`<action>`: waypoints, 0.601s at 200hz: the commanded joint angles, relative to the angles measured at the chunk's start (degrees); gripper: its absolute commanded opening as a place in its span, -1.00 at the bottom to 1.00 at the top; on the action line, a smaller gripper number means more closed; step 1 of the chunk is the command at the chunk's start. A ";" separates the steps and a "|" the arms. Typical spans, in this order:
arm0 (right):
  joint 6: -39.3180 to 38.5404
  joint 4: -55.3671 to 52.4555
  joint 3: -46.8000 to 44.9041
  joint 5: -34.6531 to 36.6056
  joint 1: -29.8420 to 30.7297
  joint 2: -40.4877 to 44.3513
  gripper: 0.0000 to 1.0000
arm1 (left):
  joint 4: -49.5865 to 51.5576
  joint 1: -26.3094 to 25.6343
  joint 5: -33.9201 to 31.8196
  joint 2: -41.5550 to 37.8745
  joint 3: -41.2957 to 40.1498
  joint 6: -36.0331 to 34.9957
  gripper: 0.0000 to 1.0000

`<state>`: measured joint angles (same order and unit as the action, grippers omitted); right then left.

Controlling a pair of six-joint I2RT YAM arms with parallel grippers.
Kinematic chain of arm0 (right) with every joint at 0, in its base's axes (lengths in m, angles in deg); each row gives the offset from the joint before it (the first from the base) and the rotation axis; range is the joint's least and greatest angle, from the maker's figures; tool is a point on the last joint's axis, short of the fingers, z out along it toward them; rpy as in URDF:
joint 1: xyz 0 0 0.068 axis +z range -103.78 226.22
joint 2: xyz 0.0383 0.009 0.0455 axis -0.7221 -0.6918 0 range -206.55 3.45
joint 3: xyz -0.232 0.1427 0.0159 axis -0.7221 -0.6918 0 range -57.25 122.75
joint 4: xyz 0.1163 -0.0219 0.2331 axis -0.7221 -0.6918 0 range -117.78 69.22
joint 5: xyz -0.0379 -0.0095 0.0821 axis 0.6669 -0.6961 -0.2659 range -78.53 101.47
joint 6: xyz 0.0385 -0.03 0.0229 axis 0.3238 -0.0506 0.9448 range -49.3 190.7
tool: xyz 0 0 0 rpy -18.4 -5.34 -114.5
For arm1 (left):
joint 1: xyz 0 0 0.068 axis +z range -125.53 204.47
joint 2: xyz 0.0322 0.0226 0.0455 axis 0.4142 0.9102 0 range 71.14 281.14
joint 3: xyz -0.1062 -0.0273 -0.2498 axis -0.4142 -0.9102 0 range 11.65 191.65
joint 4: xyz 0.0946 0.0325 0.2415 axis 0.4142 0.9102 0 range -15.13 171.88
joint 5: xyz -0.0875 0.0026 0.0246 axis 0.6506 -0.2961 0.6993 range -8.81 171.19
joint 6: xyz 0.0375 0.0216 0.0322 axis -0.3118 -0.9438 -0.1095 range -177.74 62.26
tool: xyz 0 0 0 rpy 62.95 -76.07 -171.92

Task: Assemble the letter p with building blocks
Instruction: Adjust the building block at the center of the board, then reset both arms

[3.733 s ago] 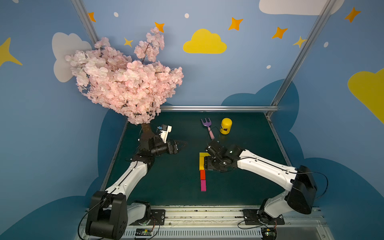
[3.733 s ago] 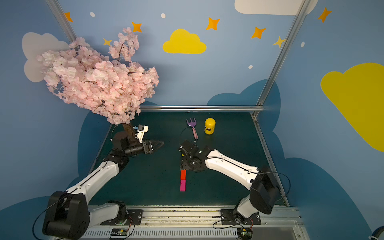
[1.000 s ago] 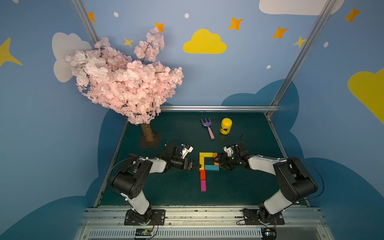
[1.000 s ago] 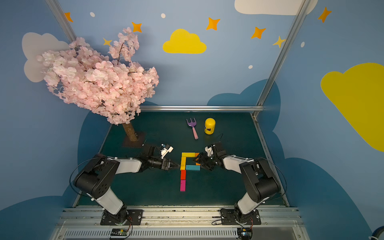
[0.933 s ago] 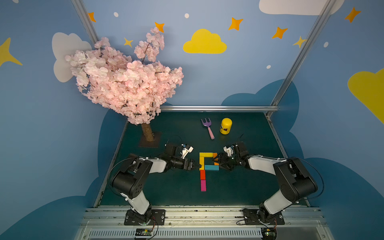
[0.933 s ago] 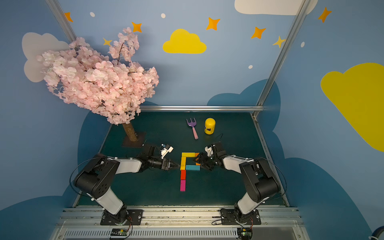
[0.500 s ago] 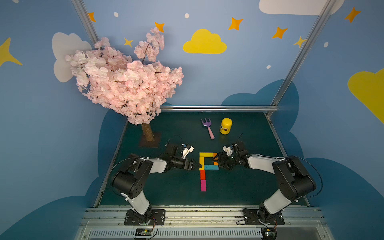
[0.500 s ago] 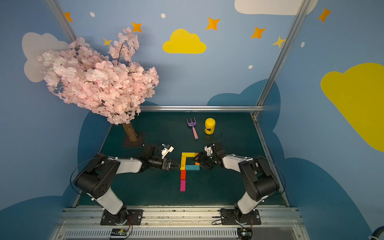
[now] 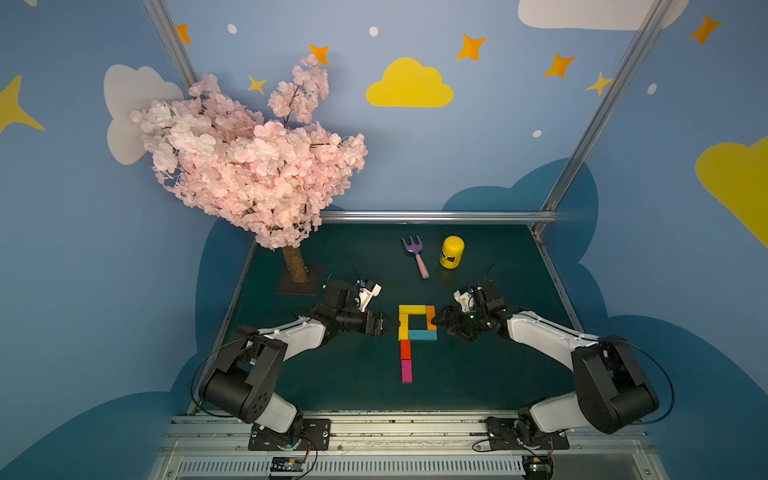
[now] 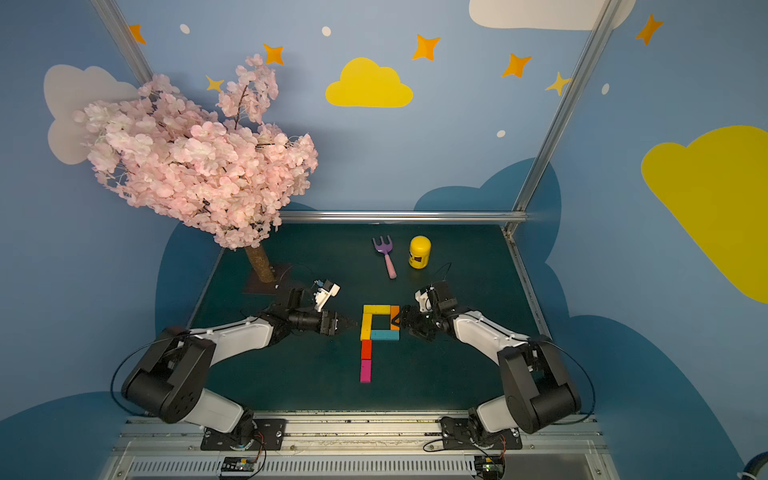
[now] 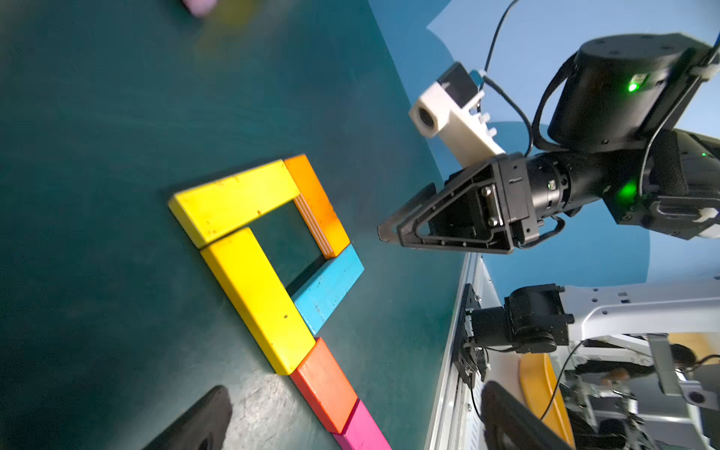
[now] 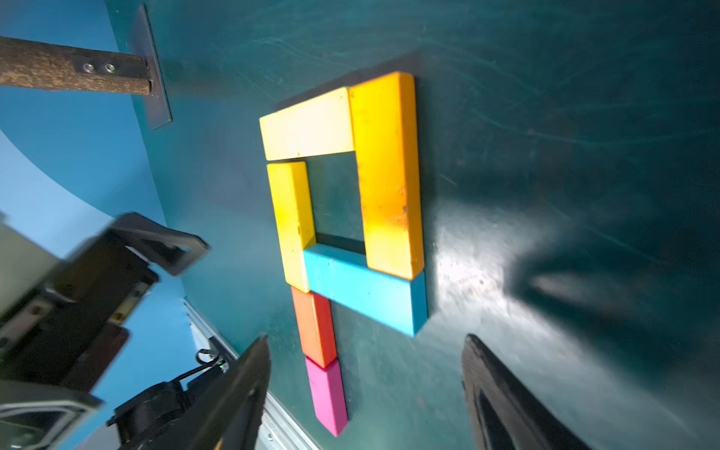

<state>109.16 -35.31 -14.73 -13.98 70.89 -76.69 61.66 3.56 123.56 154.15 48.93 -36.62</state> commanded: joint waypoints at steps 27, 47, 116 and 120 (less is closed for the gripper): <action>-8.25 -10.92 6.40 13.11 -3.47 9.25 0.71 | 7.07 8.76 -12.04 -10.36 4.38 -6.67 1.00; -12.28 -9.29 6.72 13.87 -5.82 12.65 0.74 | 6.19 14.67 -11.31 -11.52 4.28 -6.58 1.00; -18.53 -2.55 6.86 9.98 -23.59 11.42 0.81 | -8.30 29.28 -10.71 -8.71 -2.72 -4.65 1.00; -18.60 -1.55 6.61 9.69 -24.43 11.06 0.81 | -9.59 30.26 -10.78 -8.04 -3.21 -4.56 1.00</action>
<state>93.64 -40.59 -8.89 -2.51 50.87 -63.47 60.64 29.11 111.85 143.17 48.86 -42.13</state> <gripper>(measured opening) 0.902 0.998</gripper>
